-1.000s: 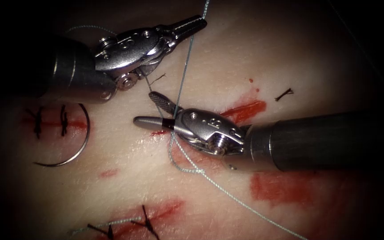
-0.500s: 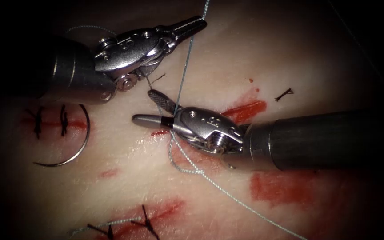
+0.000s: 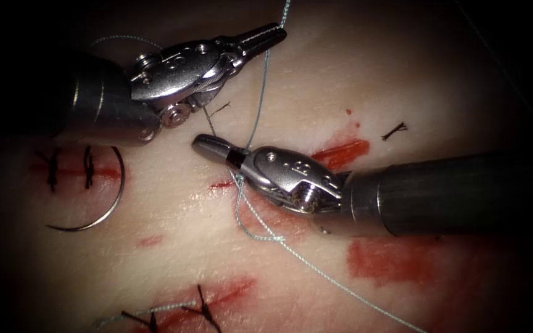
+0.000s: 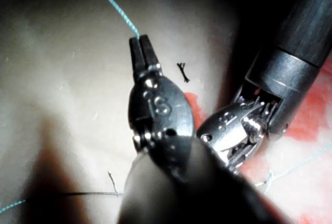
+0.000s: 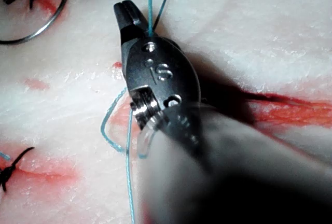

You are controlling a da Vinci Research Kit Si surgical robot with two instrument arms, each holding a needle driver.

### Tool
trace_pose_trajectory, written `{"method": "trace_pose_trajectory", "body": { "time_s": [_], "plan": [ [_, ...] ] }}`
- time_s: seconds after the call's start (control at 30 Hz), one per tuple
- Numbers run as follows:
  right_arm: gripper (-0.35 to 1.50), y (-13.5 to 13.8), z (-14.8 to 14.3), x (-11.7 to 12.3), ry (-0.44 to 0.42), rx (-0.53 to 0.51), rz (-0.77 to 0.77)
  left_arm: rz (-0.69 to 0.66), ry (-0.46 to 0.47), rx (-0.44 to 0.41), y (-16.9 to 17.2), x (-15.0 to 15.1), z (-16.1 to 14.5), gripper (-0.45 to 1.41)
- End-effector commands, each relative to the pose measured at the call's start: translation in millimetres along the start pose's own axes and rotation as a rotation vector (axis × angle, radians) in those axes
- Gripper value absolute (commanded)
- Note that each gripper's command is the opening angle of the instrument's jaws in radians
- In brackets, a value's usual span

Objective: Wound Closure

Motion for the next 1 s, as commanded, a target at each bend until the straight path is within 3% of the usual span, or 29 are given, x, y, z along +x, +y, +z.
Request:
{"method": "trace_pose_trajectory", "body": {
  "time_s": [0.03,0.4,0.43,0.47,0.5,0.53,0.57,0.63,0.73,1.0],
  "plan": [
    [-0.35,-0.3,0.7,-0.6,-0.004,0.012,-0.002,0.000,0.000,0.000,0.0,-0.6,0.5,-0.45],
    [-0.35,0.4,-0.5,1.0,0.003,0.029,0.004,-0.012,0.009,0.018,-0.8,0.7,-0.8,-0.45],
    [-0.13,0.8,-1.5,1.9,0.004,0.027,0.013,-0.019,0.011,0.031,-1.3,1.4,-1.9,-0.45],
    [0.21,0.9,-1.9,2.1,0.004,0.028,0.015,-0.028,0.012,0.046,-1.6,1.6,-2.5,-0.45],
    [0.21,0.9,-1.9,2.1,0.004,0.028,0.015,-0.028,0.012,0.046,-1.6,1.6,-2.5,-0.45],
    [0.76,1.3,-3.2,2.7,0.002,0.034,0.016,-0.031,0.013,0.079,-2.3,2.0,-4.0,-0.45],
    [0.76,1.3,-3.2,2.7,0.002,0.034,0.016,-0.031,0.013,0.079,-2.3,2.0,-4.0,-0.45],
    [1.11,1.7,-5.1,3.1,-0.001,0.047,0.014,-0.019,-0.037,0.090,-3.5,1.9,-5.7,-0.45],
    [1.18,2.0,-6.6,3.3,-0.003,0.058,0.016,-0.044,-0.082,0.098,-4.0,1.3,-6.3,-0.45],
    [1.20,2.8,-10.6,3.3,-0.017,0.090,0.015,-0.124,-0.260,0.095,-5.1,-4.0,-7.9,-0.45]
  ]
}}
